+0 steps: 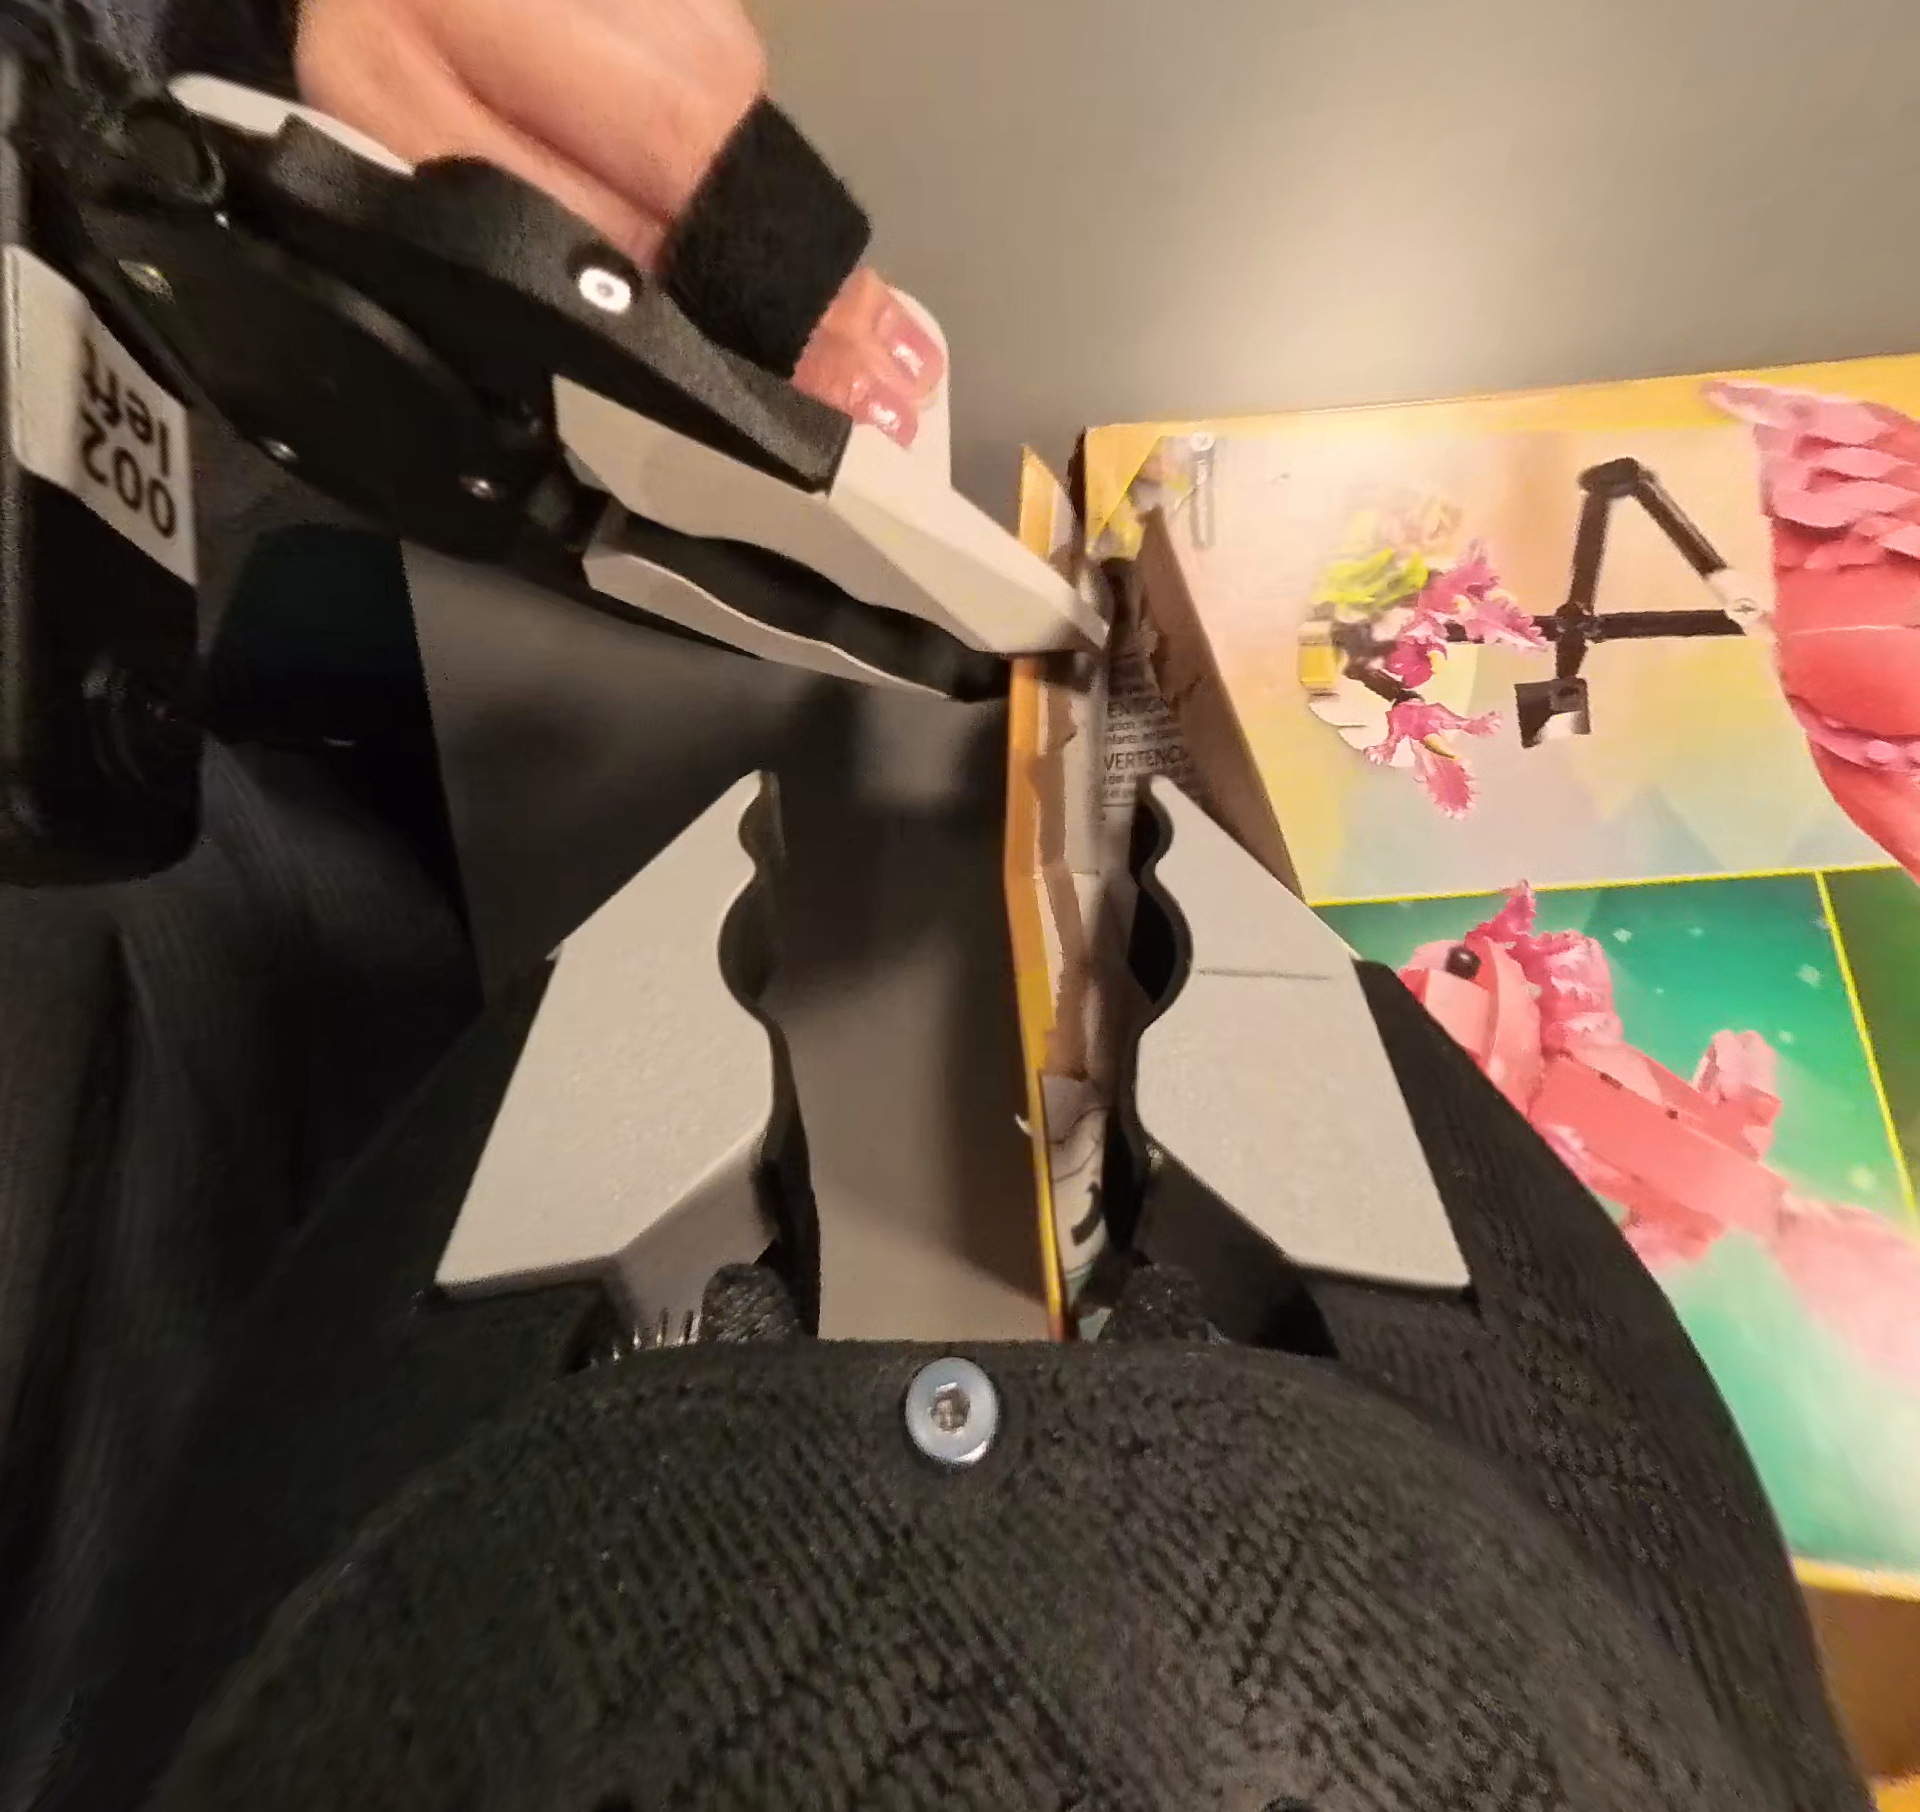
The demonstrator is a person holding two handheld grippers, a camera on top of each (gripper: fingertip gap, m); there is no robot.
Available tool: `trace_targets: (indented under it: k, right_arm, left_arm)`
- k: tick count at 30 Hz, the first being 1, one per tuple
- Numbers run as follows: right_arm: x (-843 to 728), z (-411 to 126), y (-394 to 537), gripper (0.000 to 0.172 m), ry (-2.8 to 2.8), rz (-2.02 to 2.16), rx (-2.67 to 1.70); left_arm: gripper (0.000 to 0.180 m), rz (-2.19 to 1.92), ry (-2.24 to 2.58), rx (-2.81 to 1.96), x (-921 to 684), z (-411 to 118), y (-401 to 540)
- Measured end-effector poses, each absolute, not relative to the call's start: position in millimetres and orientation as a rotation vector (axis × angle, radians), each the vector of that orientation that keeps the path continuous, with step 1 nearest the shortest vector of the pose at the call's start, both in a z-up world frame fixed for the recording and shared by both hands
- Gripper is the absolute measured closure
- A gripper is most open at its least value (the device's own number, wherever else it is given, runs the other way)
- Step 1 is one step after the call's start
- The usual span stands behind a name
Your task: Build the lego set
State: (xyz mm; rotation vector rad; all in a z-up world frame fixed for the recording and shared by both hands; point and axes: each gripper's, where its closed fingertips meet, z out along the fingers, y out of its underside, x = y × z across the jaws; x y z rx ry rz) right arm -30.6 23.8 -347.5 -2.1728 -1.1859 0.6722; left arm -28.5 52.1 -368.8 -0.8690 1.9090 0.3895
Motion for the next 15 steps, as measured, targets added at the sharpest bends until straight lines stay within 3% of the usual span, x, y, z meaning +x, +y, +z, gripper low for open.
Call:
trace_targets:
  k: [8, 15]
  right_arm:
    - [-19.6, -367.3, 17.8, 0.104, -1.23, 0.469, -2.204]
    - [-27.8, -367.8, 14.2, 0.112, -1.305, 0.664, -2.265]
  left_arm:
    - [0.163, 0.456, 1.792, -0.687, -23.6, -367.4, 33.9]
    - [0.163, 0.476, 1.754, -0.549, -24.3, -367.0, 31.8]
